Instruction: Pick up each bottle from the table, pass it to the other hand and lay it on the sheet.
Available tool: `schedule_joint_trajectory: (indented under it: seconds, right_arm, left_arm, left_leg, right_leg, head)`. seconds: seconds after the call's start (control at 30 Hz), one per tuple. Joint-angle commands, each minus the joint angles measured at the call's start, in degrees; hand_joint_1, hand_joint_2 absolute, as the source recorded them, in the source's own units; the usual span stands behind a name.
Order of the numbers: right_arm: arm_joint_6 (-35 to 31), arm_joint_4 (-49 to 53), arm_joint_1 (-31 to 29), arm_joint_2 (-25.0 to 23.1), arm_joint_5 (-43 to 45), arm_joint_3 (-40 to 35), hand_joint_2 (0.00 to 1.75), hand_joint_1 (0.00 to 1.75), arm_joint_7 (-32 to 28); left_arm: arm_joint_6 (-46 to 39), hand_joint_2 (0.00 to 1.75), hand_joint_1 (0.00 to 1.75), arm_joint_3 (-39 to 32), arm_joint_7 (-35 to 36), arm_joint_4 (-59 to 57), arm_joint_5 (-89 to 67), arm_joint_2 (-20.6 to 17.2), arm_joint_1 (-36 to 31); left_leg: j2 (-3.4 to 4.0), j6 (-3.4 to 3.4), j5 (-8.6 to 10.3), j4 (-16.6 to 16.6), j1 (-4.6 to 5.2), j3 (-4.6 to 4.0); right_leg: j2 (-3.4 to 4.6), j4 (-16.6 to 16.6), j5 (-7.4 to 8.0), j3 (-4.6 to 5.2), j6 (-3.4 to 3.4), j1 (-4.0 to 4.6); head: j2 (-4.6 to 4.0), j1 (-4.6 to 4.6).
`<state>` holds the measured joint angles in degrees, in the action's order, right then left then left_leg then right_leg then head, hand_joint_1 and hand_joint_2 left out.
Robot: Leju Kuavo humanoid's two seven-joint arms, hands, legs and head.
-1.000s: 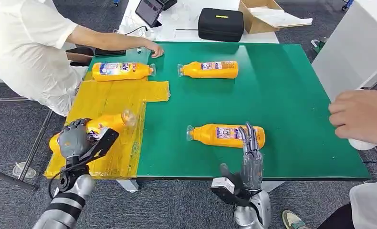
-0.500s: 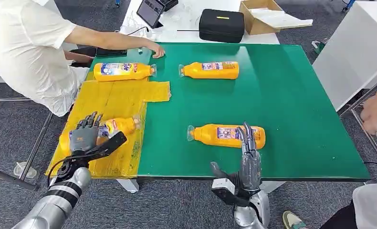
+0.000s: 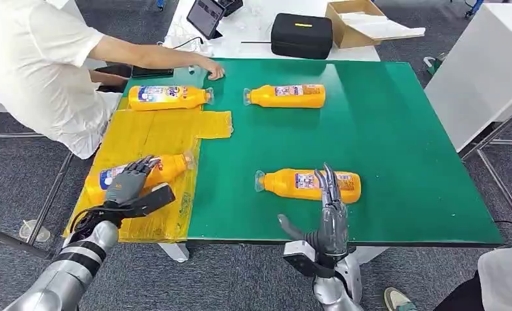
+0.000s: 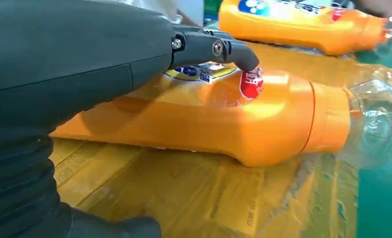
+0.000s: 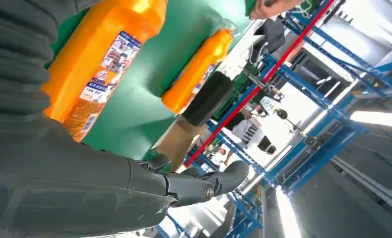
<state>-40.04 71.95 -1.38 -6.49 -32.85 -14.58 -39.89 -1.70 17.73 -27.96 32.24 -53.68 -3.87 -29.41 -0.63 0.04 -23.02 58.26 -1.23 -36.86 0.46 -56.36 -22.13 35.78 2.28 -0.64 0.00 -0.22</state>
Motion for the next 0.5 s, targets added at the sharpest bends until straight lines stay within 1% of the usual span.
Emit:
schedule_joint_trajectory:
  seconds: [0.03,0.07,0.1,0.17,0.2,0.23,0.33,0.47,0.5]
  right_arm:
    - [0.0,-4.1,-2.4,1.3,0.3,-1.7,1.75,0.0,-0.1]
    - [0.0,-4.1,-2.4,1.3,0.3,-1.7,1.75,0.0,-0.1]
    - [0.0,-4.1,-2.4,1.3,0.3,-1.7,1.75,0.0,-0.1]
    - [0.0,-4.1,-2.4,1.3,0.3,-1.7,1.75,0.0,-0.1]
    - [0.0,-4.1,-2.4,1.4,0.2,-1.6,1.75,0.0,-0.1]
    - [0.0,-4.3,-2.4,1.4,0.1,-1.6,1.75,0.0,-0.1]
    - [0.0,-4.4,-2.4,1.2,-0.4,-1.2,1.75,0.0,-0.1]
    - [0.0,-3.4,-1.5,0.7,-2.5,0.5,1.75,0.0,-0.1]
    - [0.0,-3.2,-1.3,0.5,-3.7,1.4,1.75,0.0,-0.1]
  left_arm:
    - [1.1,1.75,0.0,3.3,0.0,-0.8,0.2,-1.2,0.9]
    - [1.1,1.75,0.0,3.3,0.0,-0.8,0.2,-1.2,0.9]
    - [1.1,1.75,0.0,3.3,0.0,-0.8,0.2,-1.2,0.9]
    - [1.1,1.75,0.0,3.3,0.0,-0.8,0.2,-1.2,0.9]
    - [1.0,1.75,0.0,3.6,-0.2,-0.1,0.5,-1.3,1.1]
    - [0.8,1.75,0.0,3.8,-0.3,0.3,0.6,-1.3,1.2]
    - [-0.7,1.75,0.0,5.2,-0.3,3.4,1.4,-1.2,2.3]
    - [-4.1,1.75,0.0,6.9,-0.7,12.2,4.1,-0.3,6.5]
    - [-5.3,1.75,0.0,8.3,-0.5,16.1,4.5,-0.2,8.2]
  left_leg:
    - [0.16,0.05,-0.05,-0.1,0.05,0.19]
    - [0.14,0.04,-0.05,0.0,0.03,0.15]
    - [0.25,0.09,-0.13,-0.1,0.06,0.34]
    - [0.12,0.04,-0.05,0.0,0.02,0.15]
    - [0.23,0.09,-0.13,-0.1,0.05,0.36]
    - [0.15,0.05,-0.06,-0.1,0.04,0.19]
    - [0.14,0.05,-0.05,0.0,0.04,0.15]
    - [0.11,0.07,-0.09,0.0,0.03,0.17]
    - [0.1,0.09,-0.11,0.0,0.06,0.2]
  right_leg:
    - [0.09,0.0,-0.02,-0.13,-0.05,-0.02]
    - [0.08,0.0,-0.01,-0.1,-0.04,-0.01]
    - [0.13,0.1,-0.07,-0.25,-0.1,-0.01]
    - [0.07,0.0,-0.02,-0.1,-0.04,0.0]
    - [0.1,0.0,-0.09,-0.27,-0.11,0.0]
    - [0.08,0.0,-0.03,-0.13,-0.05,-0.01]
    - [0.07,0.0,-0.02,-0.09,-0.04,-0.01]
    - [0.02,0.0,-0.06,-0.12,-0.06,0.0]
    - [-0.01,0.0,-0.09,-0.15,-0.06,-0.02]
  head:
    - [0.0,-0.02]
    - [0.0,-0.02]
    - [0.0,-0.02]
    - [0.0,-0.02]
    - [0.0,-0.02]
    - [0.0,-0.02]
    - [0.02,-0.02]
    - [0.0,-0.02]
    - [0.0,0.0]
